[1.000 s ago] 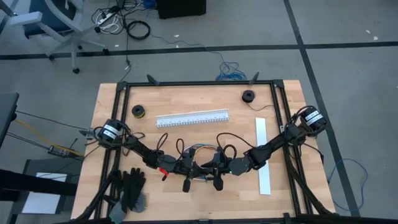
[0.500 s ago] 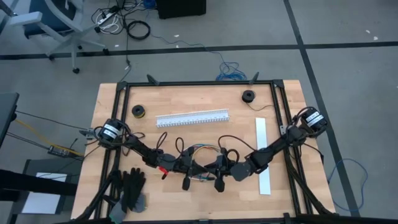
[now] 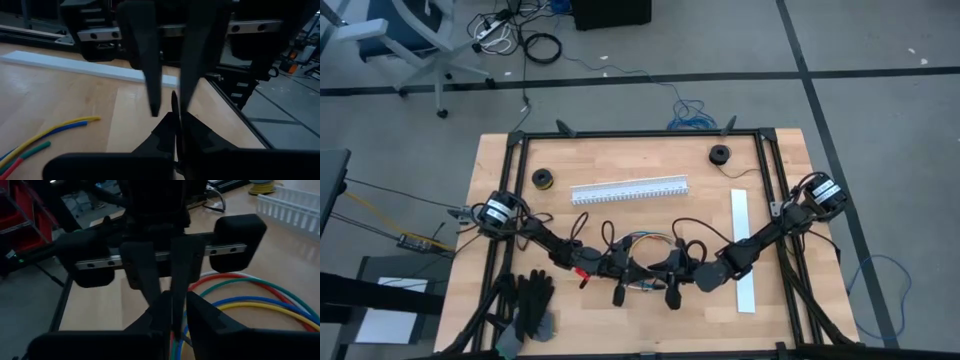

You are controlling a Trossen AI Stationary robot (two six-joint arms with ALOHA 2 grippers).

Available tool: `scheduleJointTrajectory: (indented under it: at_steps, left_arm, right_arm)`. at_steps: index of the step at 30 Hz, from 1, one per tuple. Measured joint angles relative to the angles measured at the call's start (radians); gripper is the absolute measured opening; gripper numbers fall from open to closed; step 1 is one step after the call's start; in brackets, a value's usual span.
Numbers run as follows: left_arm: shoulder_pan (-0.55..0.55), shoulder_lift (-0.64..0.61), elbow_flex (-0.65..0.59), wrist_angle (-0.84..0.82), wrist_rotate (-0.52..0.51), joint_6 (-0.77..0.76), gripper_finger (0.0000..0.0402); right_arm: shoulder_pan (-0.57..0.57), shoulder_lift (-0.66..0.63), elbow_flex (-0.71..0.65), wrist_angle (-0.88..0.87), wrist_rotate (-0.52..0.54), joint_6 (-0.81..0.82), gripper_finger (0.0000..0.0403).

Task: Ziptie cables
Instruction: Insert zip tie on the cable wire

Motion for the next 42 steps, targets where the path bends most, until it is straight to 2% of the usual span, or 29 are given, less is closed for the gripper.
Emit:
scheduleJointTrajectory:
  at_steps: [9,15,18,20,22,26,31,42]
  left_arm:
    - [0.005,0.0,0.0,0.004,-0.012,0.018,0.0]
    - [0.006,0.001,0.031,-0.014,-0.012,0.046,0.0]
    - [0.007,0.002,0.04,-0.029,-0.006,0.049,0.0]
    - [0.01,0.002,0.04,-0.031,-0.009,0.049,0.0]
    - [0.01,0.003,0.04,-0.037,-0.015,0.049,0.0]
    - [0.01,0.003,0.04,-0.036,-0.011,0.048,0.0]
    - [0.01,0.003,0.04,-0.036,-0.013,0.043,0.0]
    - [0.01,0.0,0.043,-0.062,-0.016,0.02,0.0]
  right_arm:
    - [-0.018,0.0,0.0,0.041,-0.013,-0.027,0.0078]
    - [-0.057,0.0,0.0,0.044,-0.107,-0.022,0.0084]
    - [-0.069,-0.001,0.0,0.031,-0.14,0.025,0.0072]
    - [-0.072,-0.001,0.0,0.007,-0.143,0.043,0.0043]
    - [-0.071,-0.002,0.0,-0.012,-0.136,0.044,0.0015]
    - [-0.062,-0.002,0.001,-0.021,-0.111,0.04,0.0003]
    - [-0.041,-0.002,0.001,-0.012,-0.031,-0.002,0.0001]
    - [-0.03,0.001,0.0,0.03,0.037,-0.062,0.0001]
